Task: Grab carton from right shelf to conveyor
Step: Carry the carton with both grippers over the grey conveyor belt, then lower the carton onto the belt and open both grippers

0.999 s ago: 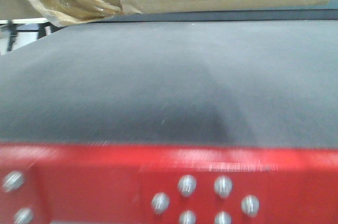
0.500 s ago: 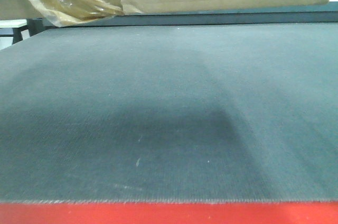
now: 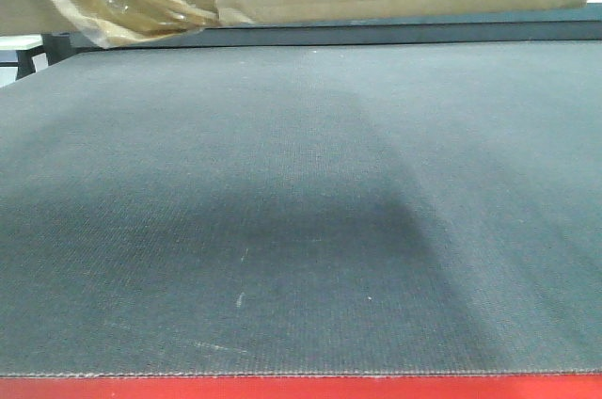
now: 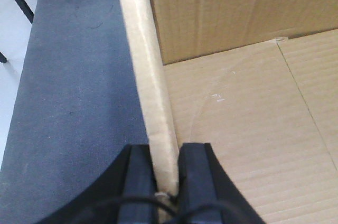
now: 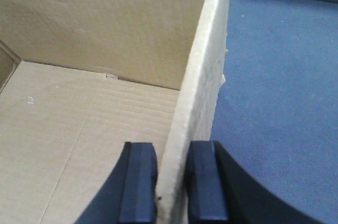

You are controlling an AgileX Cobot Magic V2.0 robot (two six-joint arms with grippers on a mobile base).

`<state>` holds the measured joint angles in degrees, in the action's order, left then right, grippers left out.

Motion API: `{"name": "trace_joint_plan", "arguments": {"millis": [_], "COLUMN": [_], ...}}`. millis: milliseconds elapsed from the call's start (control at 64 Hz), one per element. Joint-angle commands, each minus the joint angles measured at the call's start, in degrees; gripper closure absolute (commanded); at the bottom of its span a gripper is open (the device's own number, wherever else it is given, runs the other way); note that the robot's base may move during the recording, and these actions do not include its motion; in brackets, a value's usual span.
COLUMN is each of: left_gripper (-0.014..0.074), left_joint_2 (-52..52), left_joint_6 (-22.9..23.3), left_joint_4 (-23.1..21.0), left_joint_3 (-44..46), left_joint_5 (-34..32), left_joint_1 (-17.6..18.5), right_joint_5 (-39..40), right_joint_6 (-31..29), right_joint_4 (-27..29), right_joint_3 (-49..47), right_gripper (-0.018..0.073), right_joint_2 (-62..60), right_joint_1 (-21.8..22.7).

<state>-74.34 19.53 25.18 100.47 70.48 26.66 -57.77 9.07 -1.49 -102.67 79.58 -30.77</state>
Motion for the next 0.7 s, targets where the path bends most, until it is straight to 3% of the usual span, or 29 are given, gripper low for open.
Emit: {"name": "trace_joint_plan", "arguments": {"millis": [0, 687], "left_gripper": [0.0615, 0.0615], "left_joint_2": [0.2, 0.1], "left_joint_6": [-0.4, -0.4], "left_joint_4": [1.1, 0.7], "left_joint_3": [0.4, 0.4], "left_joint_5": [-1.4, -4.9], "left_joint_1": [0.4, 0.4], "right_joint_5": [2.9, 2.9], "right_joint_6": [-0.1, -0.1], "right_joint_4": [2.1, 2.2], "right_joint_3": [-0.4, -0.4], "right_gripper": [0.0628, 0.0628], "right_joint_2": [-0.9, -0.9], "right_joint_1": [-0.2, -0.2]}}
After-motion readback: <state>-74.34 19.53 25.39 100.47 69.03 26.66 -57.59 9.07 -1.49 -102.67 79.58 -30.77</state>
